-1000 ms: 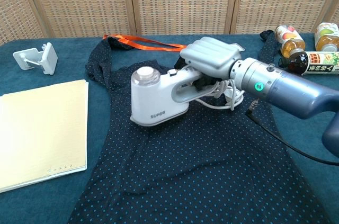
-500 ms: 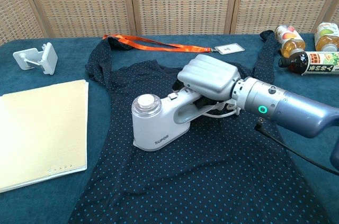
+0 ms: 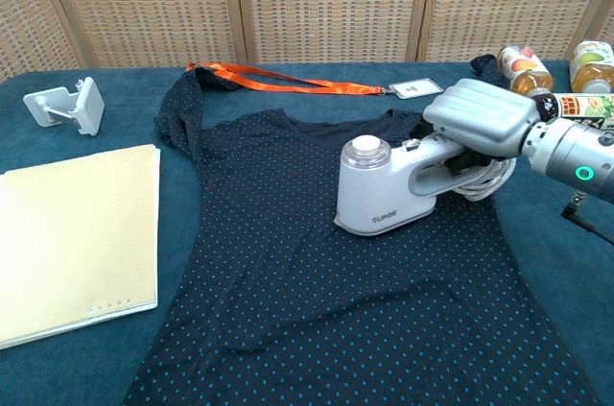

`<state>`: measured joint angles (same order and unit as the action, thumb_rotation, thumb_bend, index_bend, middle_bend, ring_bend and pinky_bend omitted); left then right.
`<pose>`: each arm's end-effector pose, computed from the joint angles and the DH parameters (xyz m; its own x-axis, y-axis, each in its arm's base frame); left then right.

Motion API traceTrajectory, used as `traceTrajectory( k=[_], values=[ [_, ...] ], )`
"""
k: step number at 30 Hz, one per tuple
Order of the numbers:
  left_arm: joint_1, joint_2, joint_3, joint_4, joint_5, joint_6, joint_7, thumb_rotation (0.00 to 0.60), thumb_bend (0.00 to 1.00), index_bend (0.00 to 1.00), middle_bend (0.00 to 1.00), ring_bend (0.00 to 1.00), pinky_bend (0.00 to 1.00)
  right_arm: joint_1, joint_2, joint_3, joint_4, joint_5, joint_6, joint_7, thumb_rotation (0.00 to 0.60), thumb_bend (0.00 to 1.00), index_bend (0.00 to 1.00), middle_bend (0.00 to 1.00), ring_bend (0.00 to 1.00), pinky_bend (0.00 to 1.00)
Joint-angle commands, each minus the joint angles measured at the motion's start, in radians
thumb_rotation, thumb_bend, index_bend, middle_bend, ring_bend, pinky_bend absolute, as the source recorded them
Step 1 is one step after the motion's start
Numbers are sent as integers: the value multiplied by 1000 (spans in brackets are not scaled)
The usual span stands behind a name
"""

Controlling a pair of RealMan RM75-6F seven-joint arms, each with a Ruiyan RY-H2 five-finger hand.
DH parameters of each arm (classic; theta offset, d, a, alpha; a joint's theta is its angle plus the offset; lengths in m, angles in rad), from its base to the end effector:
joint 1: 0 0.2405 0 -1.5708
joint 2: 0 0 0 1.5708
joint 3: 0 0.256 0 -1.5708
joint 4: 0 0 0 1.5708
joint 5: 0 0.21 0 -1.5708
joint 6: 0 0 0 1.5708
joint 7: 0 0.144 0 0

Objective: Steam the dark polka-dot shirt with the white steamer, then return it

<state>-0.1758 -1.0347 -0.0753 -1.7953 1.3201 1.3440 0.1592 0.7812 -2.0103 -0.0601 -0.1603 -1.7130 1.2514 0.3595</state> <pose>-0.2901 0.2078 0.1606 0.4227 0.1092 0.8997 0.9018 0.0480 -0.4295 -0.2113 -0.3947 -0.0357 0.6628 0.1405 0.7355 -0.5191 -0.6217 0.5866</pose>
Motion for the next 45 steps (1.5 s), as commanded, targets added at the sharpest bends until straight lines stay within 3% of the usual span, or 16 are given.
traceTrajectory(
  k=[1,9,23,45],
  values=[
    [-1,-3,2,-1,3,-1,7,600,0,0,0,0,0,-15,18,-5,9,3,-1,6,600,1000,914,717,779,954],
    [-3,-7,7,-5,11,-1,11,600,0,0,0,0,0,-38,31,-19,5,1,-4,11,600,1000,915,717,779,953],
    [0,-4,13,-2,25,3,-6,600,0,0,0,0,0,-28,-41,-37,-14,-10,43,22,600,1000,915,716,779,954],
    [-3,-8,15,-2,25,-2,0,600,0,0,0,0,0,-31,-84,-123,-16,-96,168,1,600,1000,914,716,779,954]
  ],
)
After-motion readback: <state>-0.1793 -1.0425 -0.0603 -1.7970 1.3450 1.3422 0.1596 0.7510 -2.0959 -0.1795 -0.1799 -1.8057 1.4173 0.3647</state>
